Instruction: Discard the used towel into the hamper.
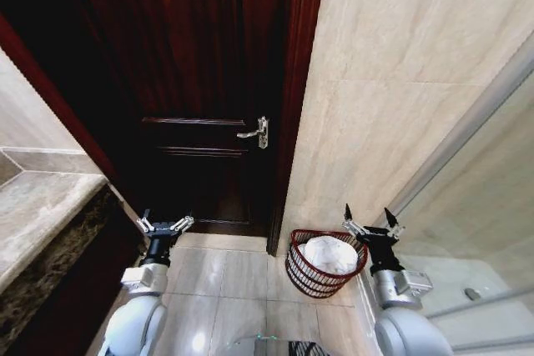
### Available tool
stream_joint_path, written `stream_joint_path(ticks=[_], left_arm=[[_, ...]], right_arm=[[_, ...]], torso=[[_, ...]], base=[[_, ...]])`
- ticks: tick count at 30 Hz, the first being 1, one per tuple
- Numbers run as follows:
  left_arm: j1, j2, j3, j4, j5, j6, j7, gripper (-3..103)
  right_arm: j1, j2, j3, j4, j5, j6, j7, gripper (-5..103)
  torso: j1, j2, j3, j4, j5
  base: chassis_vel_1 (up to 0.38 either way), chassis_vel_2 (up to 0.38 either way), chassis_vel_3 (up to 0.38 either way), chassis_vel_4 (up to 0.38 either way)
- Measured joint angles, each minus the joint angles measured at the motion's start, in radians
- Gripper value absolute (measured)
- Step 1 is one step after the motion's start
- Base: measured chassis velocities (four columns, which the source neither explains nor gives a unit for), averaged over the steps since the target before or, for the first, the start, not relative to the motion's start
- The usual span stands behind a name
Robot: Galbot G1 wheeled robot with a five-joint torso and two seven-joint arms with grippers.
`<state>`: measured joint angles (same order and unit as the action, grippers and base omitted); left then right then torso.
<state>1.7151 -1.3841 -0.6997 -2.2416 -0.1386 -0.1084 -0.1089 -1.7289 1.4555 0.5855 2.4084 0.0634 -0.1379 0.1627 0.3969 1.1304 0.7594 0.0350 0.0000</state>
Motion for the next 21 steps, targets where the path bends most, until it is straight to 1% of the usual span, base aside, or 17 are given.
stream_joint_path(ticks=[3,8,11,16,19,21], left_arm=[[-0.001,0.0,0.001,0.0,0.0,0.0,0.0,100],[0.001,0.001,0.001,-0.001,0.0,0.0,0.0,100],[0.002,0.001,0.001,-0.003,0.0,0.0,0.0,100],[0.002,0.001,0.0,-0.003,0.0,0.0,0.0,100],[0.004,-0.001,0.0,-0.003,-0.001,0.0,-0.001,100],[0.005,-0.001,0.0,-0.004,-0.002,0.0,-0.001,100]], right_arm=[[-0.005,0.0,0.002,0.005,0.0,0.0,0.001,100],[-0.007,0.001,0.003,0.007,0.0,0.0,0.001,100],[-0.006,0.002,0.0,0.008,-0.002,0.0,0.001,100],[-0.006,0.003,-0.008,0.008,-0.006,0.0,0.001,100],[-0.006,0.002,-0.013,0.008,-0.01,0.0,0.003,100],[-0.006,0.002,-0.014,0.008,-0.011,0.0,0.004,100]], torso=[[0.009,0.02,0.011,-0.0001,0.0],[0.017,0.038,0.021,0.0,0.0],[0.028,0.064,0.035,0.0,0.0],[0.037,0.083,0.045,0.0,0.0],[0.047,0.105,0.058,0.0,0.0],[0.051,0.111,0.061,0.0,0.0]], base=[[0.0,0.0,0.0,0.0],[0.0,0.0,0.0,0.0],[0.0,0.0,0.0,0.0],[0.0,0.0,0.0,0.0],[0.0,0.0,0.0,0.0],[0.0,0.0,0.0,0.0]])
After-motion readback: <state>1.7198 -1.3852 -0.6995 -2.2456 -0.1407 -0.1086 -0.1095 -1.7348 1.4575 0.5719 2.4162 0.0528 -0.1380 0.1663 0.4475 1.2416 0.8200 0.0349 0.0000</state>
